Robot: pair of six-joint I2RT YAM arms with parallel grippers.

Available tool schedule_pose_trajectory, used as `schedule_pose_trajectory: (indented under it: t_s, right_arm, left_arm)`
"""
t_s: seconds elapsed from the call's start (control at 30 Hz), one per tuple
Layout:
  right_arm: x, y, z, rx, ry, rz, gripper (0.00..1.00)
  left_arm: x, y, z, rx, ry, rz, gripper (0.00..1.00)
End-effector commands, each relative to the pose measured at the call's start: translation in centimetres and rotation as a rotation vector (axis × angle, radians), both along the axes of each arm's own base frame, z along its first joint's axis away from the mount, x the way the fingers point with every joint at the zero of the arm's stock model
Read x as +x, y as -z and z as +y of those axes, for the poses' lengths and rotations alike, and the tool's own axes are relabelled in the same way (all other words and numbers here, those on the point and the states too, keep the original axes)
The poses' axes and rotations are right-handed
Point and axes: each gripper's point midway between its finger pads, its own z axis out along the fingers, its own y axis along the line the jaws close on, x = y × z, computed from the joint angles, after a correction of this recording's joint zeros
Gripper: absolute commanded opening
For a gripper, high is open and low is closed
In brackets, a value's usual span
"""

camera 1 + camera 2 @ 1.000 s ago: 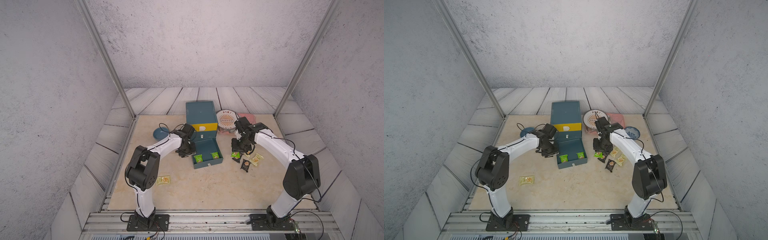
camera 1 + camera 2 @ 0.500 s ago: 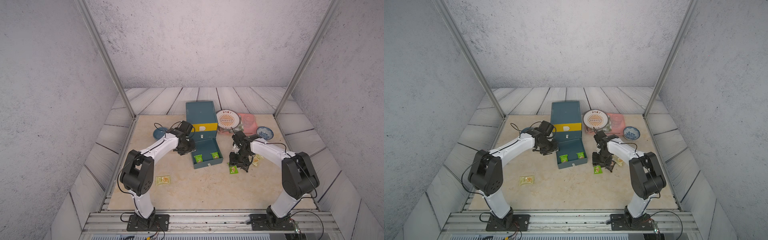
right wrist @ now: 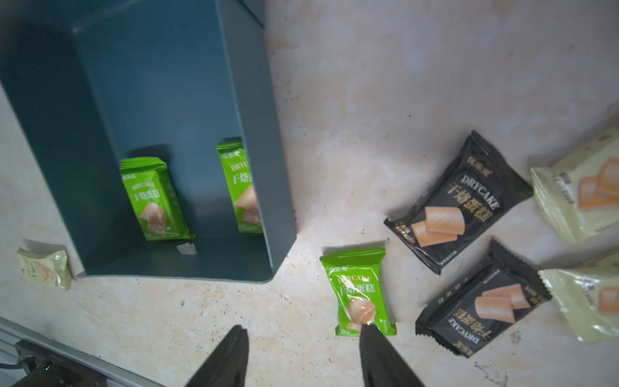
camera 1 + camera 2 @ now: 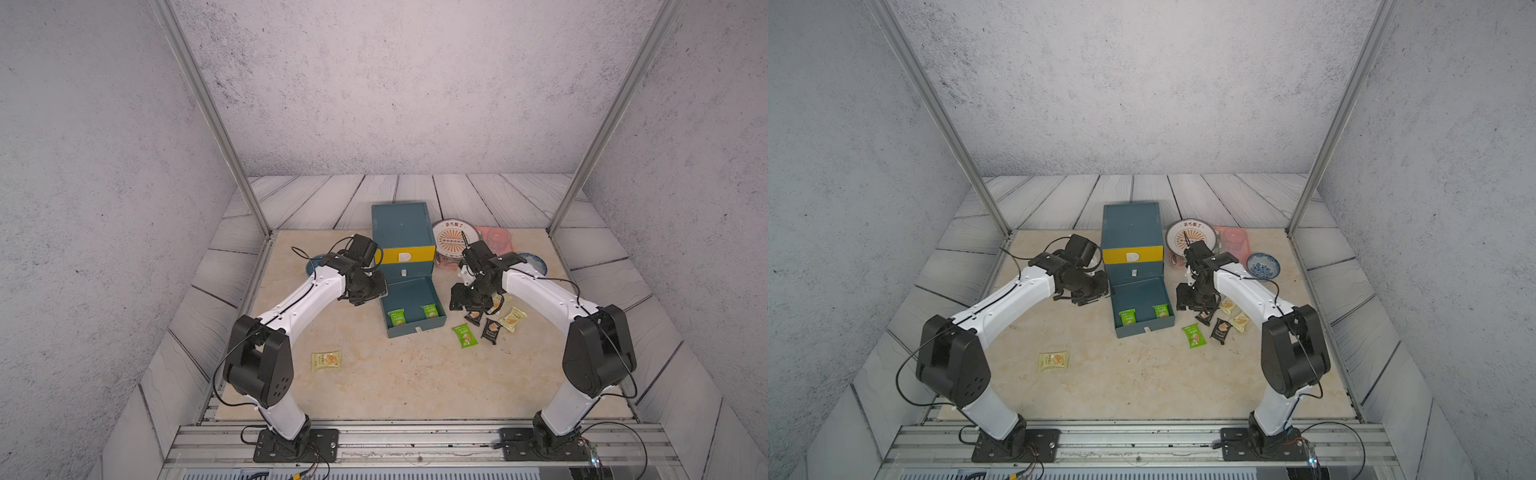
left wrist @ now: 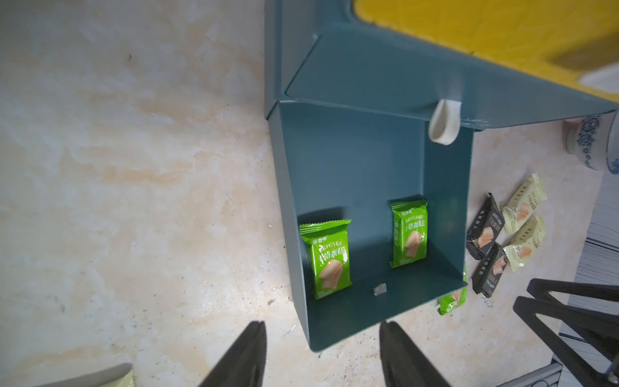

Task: Take the cookies out of the drawer
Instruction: Adjust the drawer in the storage box.

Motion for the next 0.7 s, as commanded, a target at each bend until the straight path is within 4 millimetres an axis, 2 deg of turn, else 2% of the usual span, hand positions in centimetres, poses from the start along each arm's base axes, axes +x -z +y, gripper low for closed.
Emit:
schedule_pose_trajectory:
  t_s: [0.0, 0.37, 0.67]
  right_arm:
    - [-0.2, 0.8, 1.1, -0.004, -0.059, 0.026, 0.56]
    - [3.5, 2.3, 3.4, -0.028, -0.089, 0.007, 0.53]
    - [4.0, 4.5, 4.5, -0.058, -0.099, 0.029, 0.48]
  left_arm:
    - [-0.9, -0.7, 0.5, -0.009, -0.005, 0.005, 0.59]
    - [-0.6, -2.1, 0.3, -0.018, 0.014, -0.023, 0.59]
    - [-0.5, -2.7, -0.4, -0.052, 0.028, -0.03, 0.59]
